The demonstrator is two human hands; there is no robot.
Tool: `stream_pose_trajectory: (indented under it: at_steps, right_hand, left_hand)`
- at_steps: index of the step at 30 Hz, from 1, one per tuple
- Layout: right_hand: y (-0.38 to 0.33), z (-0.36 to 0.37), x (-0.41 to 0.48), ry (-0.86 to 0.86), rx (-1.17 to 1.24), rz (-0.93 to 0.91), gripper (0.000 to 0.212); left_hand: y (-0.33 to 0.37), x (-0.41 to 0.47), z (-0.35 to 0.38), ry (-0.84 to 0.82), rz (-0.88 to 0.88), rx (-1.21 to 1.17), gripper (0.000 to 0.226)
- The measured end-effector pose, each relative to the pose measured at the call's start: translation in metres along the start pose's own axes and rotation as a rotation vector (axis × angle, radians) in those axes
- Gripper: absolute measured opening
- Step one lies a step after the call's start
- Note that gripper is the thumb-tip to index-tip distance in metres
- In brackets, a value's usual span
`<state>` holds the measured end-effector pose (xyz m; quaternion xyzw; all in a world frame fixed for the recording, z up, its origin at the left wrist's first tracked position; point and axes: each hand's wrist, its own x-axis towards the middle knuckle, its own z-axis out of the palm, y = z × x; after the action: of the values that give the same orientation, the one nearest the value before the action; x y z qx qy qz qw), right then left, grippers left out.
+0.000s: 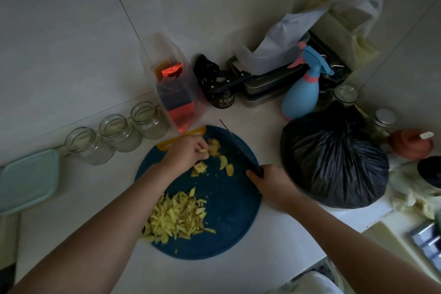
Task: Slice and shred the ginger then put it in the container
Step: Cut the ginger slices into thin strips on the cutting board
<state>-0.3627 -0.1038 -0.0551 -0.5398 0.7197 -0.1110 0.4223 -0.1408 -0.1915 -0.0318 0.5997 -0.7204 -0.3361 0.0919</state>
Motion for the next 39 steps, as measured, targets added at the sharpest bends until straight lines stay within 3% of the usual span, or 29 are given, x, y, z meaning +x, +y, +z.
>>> stream_pose_trajectory:
  at_steps: [5,9,12,16,19,23,27,30,34,39]
  right_hand:
    - [-0.003,0.000,0.001,0.000,-0.018,0.007,0.043]
    - [-0.003,-0.001,0.002,0.007,-0.024,0.003,0.044]
    - [-0.002,-0.001,0.003,-0.007,-0.008,0.001,0.043]
    - [-0.002,-0.001,0.003,-0.013,-0.022,0.002,0.043]
    - [-0.002,0.000,0.003,-0.007,-0.026,0.002,0.044]
    - [-0.002,0.001,0.003,-0.002,-0.037,-0.008,0.044]
    - [-0.002,0.001,0.003,0.002,-0.027,0.002,0.042]
    - [-0.001,0.000,0.003,0.012,-0.036,0.002,0.043]
    - [-0.002,0.001,0.003,0.011,-0.047,0.004,0.045]
    - [-0.003,0.001,0.002,0.003,-0.041,0.005,0.042]
  left_hand:
    - [0.005,-0.010,-0.002,-0.120,-0.047,-0.193,0.005]
    - [0.015,-0.023,0.018,-0.199,-0.187,-0.356,0.005]
    - [0.016,-0.025,0.024,-0.051,-0.200,-0.210,0.008]
    - [0.021,-0.006,0.017,0.173,-0.228,-0.016,0.032]
    - [0.026,0.006,0.021,0.176,-0.285,0.055,0.036]
    - [0.034,0.009,0.027,0.187,-0.246,0.052,0.021]
    - [0.033,0.005,0.022,0.220,-0.186,-0.144,0.010]
    - [0.025,-0.004,0.017,0.094,-0.172,-0.224,0.011]
    - [0.014,-0.024,0.030,-0.129,-0.170,-0.124,0.020]
    - [0.018,-0.038,0.046,0.009,-0.159,-0.074,0.026]
